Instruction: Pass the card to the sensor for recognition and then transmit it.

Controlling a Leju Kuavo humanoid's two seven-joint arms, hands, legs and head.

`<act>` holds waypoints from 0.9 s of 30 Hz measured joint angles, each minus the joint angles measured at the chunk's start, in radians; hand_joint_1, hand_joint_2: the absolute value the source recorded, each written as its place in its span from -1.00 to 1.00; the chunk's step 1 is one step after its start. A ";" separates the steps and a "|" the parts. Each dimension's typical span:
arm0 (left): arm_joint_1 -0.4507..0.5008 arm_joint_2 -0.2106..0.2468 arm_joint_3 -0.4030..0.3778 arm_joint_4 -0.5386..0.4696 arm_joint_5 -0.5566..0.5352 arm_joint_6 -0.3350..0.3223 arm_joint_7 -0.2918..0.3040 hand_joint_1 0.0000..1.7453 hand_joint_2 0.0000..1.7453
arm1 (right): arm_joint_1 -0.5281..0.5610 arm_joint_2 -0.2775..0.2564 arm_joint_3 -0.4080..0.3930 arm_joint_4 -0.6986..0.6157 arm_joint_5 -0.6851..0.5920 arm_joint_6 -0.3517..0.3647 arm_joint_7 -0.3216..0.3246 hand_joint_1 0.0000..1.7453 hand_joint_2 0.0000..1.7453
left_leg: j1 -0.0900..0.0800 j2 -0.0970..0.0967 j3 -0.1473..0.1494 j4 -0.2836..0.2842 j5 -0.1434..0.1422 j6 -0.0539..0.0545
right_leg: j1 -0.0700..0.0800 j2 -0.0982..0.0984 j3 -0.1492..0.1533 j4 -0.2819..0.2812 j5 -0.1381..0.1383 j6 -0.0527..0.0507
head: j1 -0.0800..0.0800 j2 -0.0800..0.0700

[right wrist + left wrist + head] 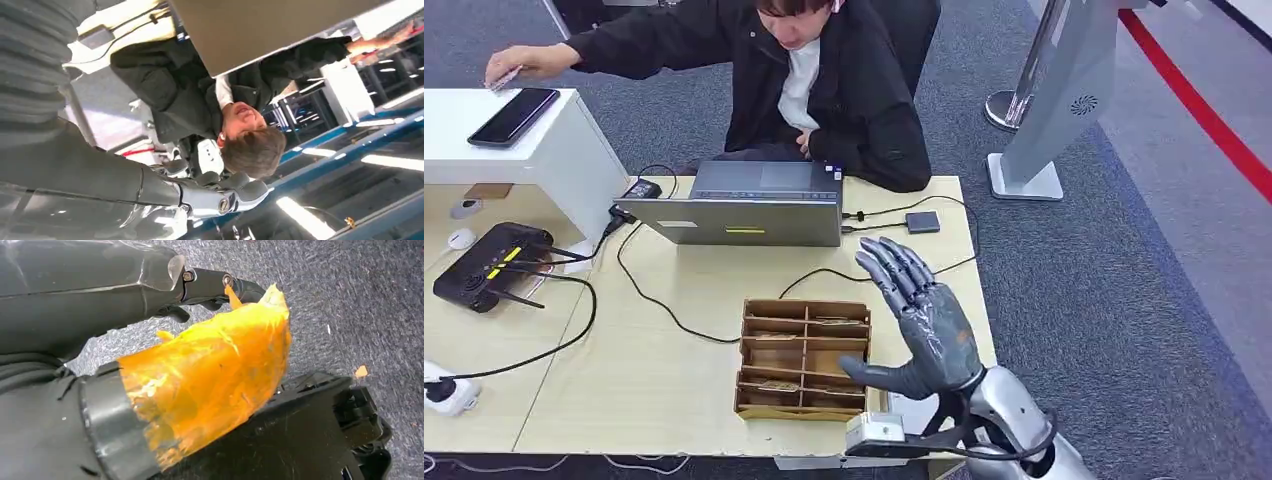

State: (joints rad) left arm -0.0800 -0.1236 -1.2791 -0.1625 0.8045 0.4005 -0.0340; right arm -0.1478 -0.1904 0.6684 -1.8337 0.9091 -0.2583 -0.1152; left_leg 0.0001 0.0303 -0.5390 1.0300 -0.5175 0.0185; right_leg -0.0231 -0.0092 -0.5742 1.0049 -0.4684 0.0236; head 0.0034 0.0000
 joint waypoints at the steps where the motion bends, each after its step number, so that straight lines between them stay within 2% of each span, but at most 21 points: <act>1: 0.000 0.000 0.000 0.000 -0.002 -0.001 -0.001 -1.00 -1.00 | -0.001 0.000 0.005 0.004 0.023 -0.002 0.009 -1.00 1.00 | 0.000 0.000 0.000 0.000 0.000 0.000 | 0.000 0.000 0.000 0.000 0.000 0.000 | 0.000 0.000; 10: -0.009 0.003 -0.016 0.000 -0.016 -0.013 0.009 -1.00 -1.00 | -0.045 0.000 0.066 0.061 0.172 0.002 0.061 -1.00 1.00 | 0.000 0.000 0.000 0.000 0.000 0.000 | 0.000 0.000 0.000 0.000 0.000 0.000 | 0.000 0.000; 20: -0.011 0.005 -0.020 0.000 -0.018 -0.014 0.013 -1.00 -1.00 | -0.070 0.000 0.098 0.100 0.186 0.003 0.067 -1.00 1.00 | 0.000 0.000 0.000 0.000 0.000 0.000 | 0.000 0.000 0.000 0.000 0.000 0.000 | 0.000 0.000; 27: -0.014 0.005 -0.028 0.000 -0.024 -0.016 0.022 -1.00 -1.00 | -0.108 0.000 0.125 0.140 0.209 0.035 0.101 -1.00 1.00 | 0.000 0.000 0.000 0.000 0.000 0.000 | 0.000 0.000 0.000 0.000 0.000 0.000 | 0.000 0.000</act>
State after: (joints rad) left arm -0.0945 -0.1183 -1.3073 -0.1625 0.7809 0.3845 -0.0122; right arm -0.2554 -0.1900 0.7935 -1.6937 1.1177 -0.2231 -0.0142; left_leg 0.0000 0.0302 -0.5389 1.0300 -0.5172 0.0186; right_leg -0.0232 -0.0093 -0.5740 1.0049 -0.4681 0.0233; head 0.0034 0.0000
